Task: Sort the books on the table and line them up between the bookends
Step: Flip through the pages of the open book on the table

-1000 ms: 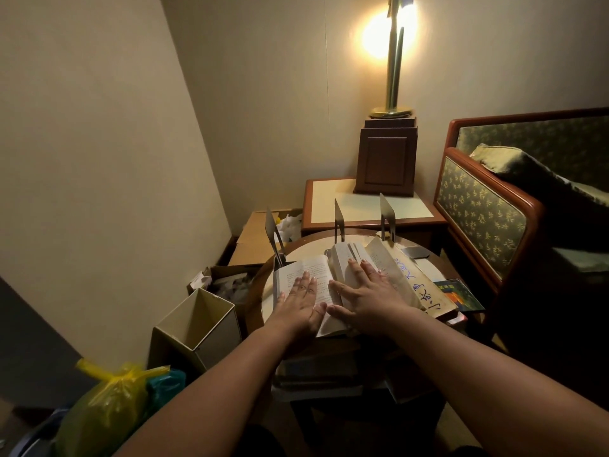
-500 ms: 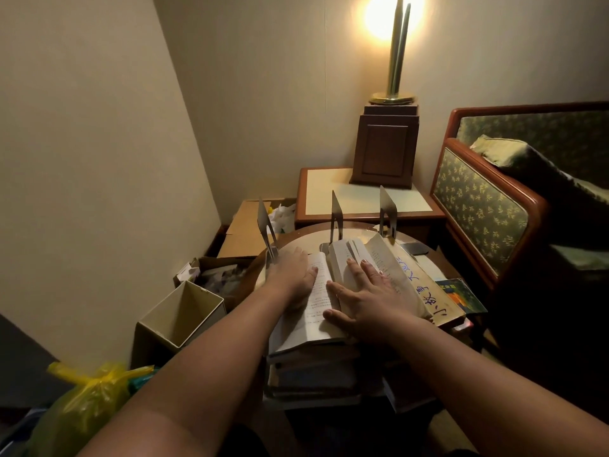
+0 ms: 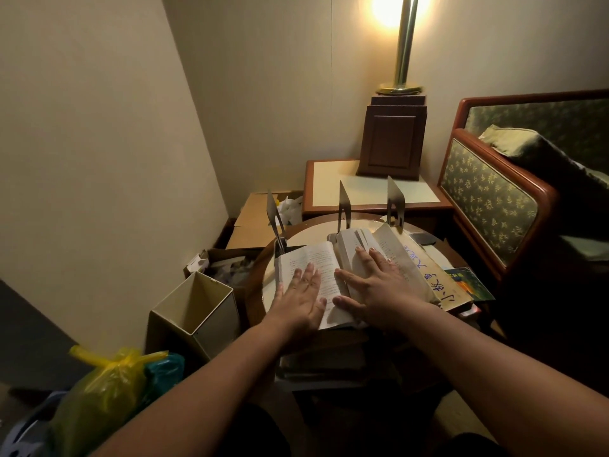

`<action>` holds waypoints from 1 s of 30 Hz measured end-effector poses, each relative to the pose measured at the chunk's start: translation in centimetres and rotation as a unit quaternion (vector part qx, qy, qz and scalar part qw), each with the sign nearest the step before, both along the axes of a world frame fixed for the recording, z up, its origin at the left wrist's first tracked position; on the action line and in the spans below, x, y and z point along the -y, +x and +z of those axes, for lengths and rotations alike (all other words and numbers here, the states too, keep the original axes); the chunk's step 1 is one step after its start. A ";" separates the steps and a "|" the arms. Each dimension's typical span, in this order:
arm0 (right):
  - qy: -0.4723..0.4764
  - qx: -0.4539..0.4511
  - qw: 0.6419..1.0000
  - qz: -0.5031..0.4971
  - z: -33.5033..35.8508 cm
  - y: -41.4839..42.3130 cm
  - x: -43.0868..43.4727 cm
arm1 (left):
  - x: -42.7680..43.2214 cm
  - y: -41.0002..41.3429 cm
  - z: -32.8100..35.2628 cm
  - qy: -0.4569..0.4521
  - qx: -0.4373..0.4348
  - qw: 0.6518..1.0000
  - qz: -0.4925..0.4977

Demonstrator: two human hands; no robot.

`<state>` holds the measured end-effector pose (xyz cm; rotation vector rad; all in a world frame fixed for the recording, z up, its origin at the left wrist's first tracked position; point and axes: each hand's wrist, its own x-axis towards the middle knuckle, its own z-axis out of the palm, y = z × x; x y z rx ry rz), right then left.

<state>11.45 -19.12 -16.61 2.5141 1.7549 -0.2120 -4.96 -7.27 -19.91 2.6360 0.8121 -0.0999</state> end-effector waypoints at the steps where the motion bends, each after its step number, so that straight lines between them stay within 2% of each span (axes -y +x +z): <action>1: -0.001 0.002 1.000 0.000 0.0 -0.1 0.0 | 0.6 -0.7 -0.2 0.002 -0.003 1.000 -0.004; 9: -0.012 0.004 1.000 -0.001 0.4 -0.5 0.1 | 2.0 -3.2 0.1 0.007 -0.023 1.000 -0.009; 21: 0.016 -0.015 1.000 -0.014 -0.3 -0.2 -0.1 | -4.4 4.6 2.5 -0.008 -0.033 0.998 0.058; 30: 0.108 -0.104 0.988 -0.030 -0.5 1.0 0.3 | -4.8 4.8 1.8 0.018 0.019 0.998 0.052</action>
